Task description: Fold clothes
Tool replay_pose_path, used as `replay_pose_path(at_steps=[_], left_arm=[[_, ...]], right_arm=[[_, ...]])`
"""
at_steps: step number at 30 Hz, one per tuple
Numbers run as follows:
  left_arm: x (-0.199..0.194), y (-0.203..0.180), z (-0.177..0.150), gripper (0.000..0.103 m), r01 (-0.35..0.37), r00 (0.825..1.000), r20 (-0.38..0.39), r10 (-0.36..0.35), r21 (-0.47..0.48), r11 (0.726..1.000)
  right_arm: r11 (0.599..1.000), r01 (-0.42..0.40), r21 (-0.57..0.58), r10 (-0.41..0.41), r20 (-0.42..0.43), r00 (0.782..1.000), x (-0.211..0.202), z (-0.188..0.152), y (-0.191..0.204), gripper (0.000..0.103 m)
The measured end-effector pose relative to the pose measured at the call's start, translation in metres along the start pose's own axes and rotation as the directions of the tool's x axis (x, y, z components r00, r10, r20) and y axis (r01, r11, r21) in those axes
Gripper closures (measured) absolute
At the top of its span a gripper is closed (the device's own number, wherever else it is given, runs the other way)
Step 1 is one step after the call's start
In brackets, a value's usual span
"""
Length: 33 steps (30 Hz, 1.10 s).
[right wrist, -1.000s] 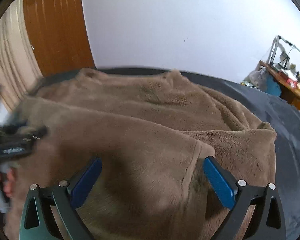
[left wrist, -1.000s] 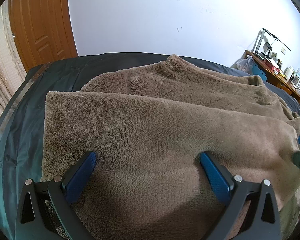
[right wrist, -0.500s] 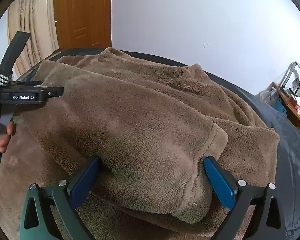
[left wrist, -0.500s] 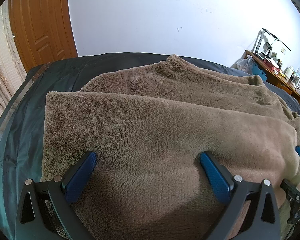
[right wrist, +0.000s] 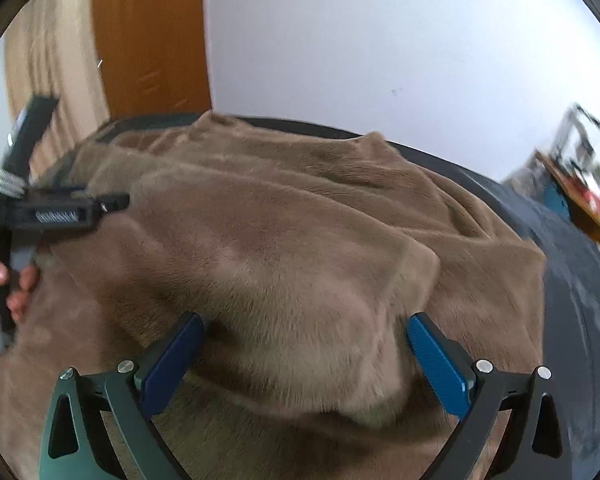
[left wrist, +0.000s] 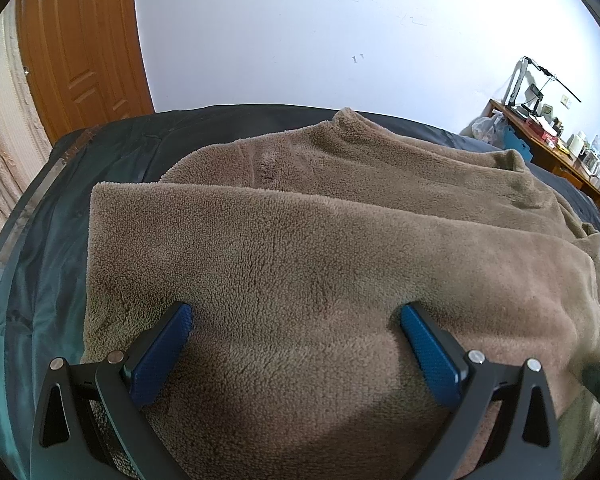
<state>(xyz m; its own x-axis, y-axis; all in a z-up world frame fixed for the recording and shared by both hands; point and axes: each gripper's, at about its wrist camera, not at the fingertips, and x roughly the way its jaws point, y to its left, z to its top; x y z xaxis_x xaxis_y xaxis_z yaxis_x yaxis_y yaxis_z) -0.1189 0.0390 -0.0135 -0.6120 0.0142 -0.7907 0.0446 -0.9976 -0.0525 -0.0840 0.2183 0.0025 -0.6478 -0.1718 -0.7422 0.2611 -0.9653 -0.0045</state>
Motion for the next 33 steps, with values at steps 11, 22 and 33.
replay_pose_path(at_steps=[11, 22, 33], left_arm=[[-0.009, 0.002, -0.006, 0.0, 0.016, 1.0, 0.004, -0.016, 0.018, 1.0], [-0.076, 0.017, -0.026, 0.0, -0.147, 0.983, 0.118, 0.14, 0.051, 0.988], [-0.171, 0.056, -0.086, 0.0, -0.087, 0.969, 0.23, 0.094, -0.041, 0.995]], right_arm=[[1.0, 0.011, 0.028, -0.014, 0.104, 0.995, -0.133, -0.093, -0.011, 0.0], [0.98, -0.01, 0.199, -0.027, 0.181, 0.983, -0.187, -0.159, -0.062, 0.0], [0.944, -0.116, 0.31, 0.01, 0.323, 0.946, -0.215, -0.199, -0.099, 0.0]])
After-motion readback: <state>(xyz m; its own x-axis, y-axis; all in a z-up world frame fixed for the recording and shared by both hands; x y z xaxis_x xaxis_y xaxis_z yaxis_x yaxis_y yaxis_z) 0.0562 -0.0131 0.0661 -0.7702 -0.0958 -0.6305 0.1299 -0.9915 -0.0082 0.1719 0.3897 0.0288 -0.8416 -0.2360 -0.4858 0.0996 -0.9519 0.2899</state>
